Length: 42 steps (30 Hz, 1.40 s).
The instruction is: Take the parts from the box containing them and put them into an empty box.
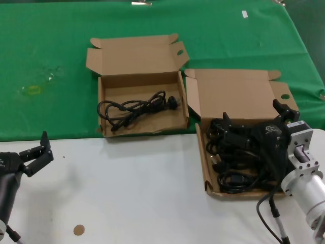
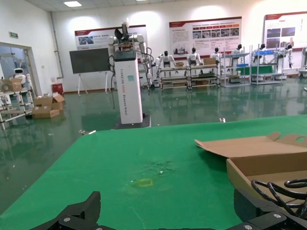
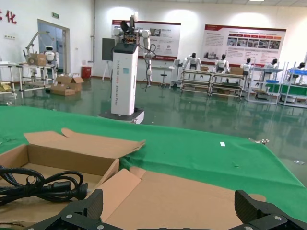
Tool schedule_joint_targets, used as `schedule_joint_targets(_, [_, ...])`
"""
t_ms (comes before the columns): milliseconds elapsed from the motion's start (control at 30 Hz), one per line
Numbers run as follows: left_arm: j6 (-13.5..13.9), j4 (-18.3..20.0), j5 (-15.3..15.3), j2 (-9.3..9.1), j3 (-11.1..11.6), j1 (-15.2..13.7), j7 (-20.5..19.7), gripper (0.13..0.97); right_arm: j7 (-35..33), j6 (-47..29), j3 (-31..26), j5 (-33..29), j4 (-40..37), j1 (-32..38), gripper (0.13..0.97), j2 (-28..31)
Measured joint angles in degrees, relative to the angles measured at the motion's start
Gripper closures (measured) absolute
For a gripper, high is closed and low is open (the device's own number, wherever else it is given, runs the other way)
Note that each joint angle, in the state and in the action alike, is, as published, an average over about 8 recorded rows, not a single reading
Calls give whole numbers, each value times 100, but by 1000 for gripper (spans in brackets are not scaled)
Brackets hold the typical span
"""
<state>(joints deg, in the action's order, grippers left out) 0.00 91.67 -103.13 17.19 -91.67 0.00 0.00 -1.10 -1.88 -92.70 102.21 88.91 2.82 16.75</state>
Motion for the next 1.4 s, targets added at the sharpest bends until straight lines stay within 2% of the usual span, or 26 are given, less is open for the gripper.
schedule_joint_targets(1400, [0,0,0,0,0,0,0,132,0,0,0,0,0,0,129,0])
